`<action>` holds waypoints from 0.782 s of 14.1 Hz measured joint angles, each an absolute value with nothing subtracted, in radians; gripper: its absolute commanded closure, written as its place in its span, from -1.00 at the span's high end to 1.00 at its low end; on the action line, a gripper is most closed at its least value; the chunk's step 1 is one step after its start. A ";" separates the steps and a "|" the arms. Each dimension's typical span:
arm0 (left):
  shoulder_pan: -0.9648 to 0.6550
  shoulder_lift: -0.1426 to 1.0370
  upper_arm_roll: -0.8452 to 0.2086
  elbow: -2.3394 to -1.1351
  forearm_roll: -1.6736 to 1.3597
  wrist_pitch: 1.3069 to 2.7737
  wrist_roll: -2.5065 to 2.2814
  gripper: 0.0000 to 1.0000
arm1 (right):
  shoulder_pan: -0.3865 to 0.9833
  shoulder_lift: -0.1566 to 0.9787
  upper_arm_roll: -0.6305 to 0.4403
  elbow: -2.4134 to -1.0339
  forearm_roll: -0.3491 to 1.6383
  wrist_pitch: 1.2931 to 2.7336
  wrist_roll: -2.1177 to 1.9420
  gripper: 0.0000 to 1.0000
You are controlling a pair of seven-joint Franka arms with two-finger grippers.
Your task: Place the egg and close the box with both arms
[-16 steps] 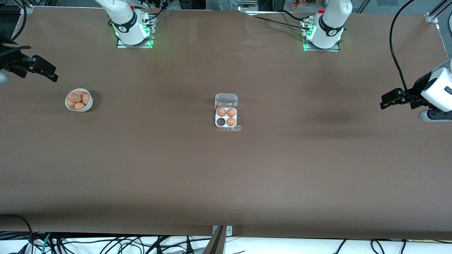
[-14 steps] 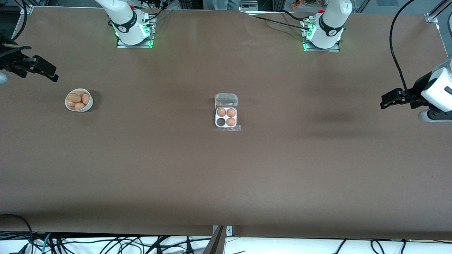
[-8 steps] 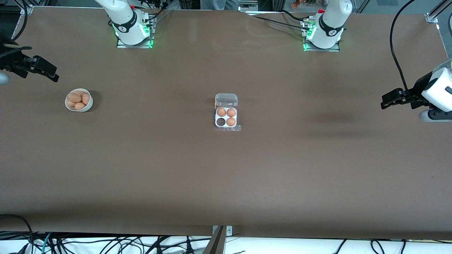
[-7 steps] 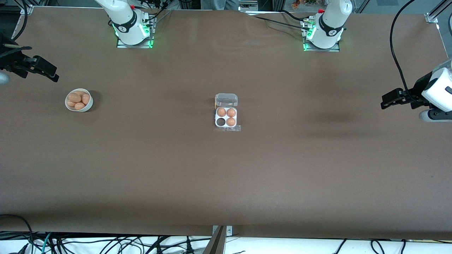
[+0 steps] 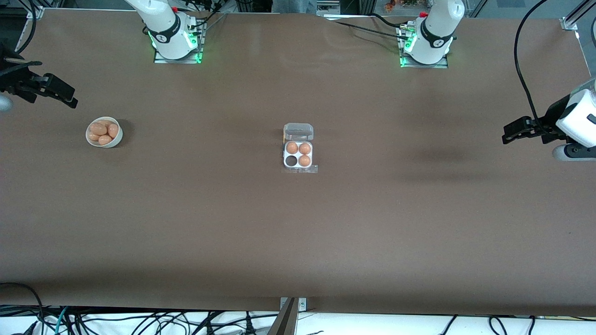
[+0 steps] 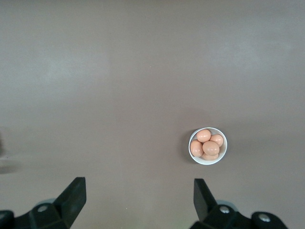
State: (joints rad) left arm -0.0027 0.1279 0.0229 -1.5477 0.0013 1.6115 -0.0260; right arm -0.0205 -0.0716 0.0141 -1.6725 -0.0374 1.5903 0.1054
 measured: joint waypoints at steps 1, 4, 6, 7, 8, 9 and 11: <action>-0.002 0.128 0.023 -1.548 0.001 1.612 -0.026 1.00 | -0.020 -0.072 0.014 -1.673 -0.037 1.590 0.105 1.00; 0.001 0.128 0.024 -1.548 0.001 1.612 -0.026 1.00 | -0.020 -0.072 0.014 -1.673 -0.037 1.590 0.105 1.00; 0.007 0.128 0.025 -1.548 0.001 1.612 -0.026 1.00 | -0.020 -0.072 0.014 -1.673 -0.037 1.590 0.105 1.00; 0.009 0.128 0.025 -1.548 0.001 1.612 -0.026 1.00 | -0.020 -0.072 0.014 -1.673 -0.037 1.590 0.105 1.00; 0.010 0.128 0.025 -1.548 0.001 1.612 -0.026 1.00 | -0.020 -0.072 0.014 -1.673 -0.037 1.590 0.105 1.00; 0.011 0.128 0.025 -1.548 0.001 1.612 -0.026 1.00 | -0.020 -0.072 0.014 -1.673 -0.037 1.590 0.105 1.00; 0.011 0.128 0.025 -1.548 0.001 1.612 -0.026 1.00 | -0.021 -0.072 0.014 -1.673 -0.037 1.590 0.105 1.00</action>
